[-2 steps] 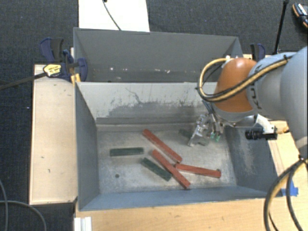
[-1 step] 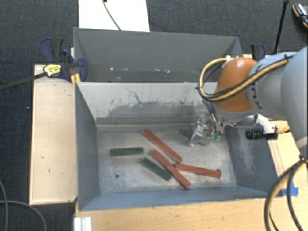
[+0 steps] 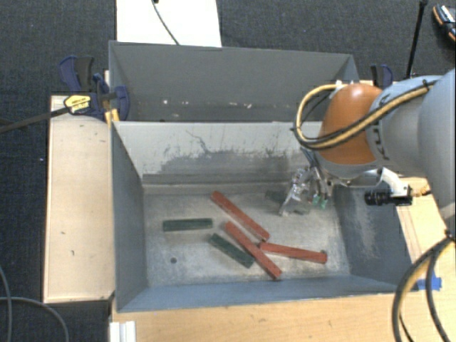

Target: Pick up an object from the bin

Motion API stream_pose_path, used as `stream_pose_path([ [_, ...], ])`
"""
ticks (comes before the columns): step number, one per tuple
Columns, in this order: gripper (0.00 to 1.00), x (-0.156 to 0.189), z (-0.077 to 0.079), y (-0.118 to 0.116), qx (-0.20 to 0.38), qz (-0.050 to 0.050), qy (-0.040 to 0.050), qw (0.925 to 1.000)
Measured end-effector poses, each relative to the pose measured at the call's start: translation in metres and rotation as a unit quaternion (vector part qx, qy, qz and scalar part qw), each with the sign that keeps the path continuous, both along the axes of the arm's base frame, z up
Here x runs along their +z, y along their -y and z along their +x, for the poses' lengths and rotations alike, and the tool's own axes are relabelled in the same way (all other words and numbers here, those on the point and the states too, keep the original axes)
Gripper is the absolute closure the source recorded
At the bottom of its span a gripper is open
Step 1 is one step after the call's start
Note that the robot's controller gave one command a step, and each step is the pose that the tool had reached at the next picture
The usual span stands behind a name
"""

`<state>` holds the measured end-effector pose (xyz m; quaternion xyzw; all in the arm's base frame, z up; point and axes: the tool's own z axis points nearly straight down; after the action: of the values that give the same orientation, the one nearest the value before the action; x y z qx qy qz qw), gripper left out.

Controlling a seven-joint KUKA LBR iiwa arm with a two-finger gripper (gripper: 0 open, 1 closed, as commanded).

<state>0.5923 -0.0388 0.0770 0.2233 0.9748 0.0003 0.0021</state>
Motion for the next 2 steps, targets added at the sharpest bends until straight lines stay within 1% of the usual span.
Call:
stream_pose_path([
  [1,1.0,0.006,-0.001,0.0,0.0,0.0,-0.0023,1.0],
  [2,1.0,0.023,-0.001,0.0,0.001,0.0,-0.0022,1.0],
])
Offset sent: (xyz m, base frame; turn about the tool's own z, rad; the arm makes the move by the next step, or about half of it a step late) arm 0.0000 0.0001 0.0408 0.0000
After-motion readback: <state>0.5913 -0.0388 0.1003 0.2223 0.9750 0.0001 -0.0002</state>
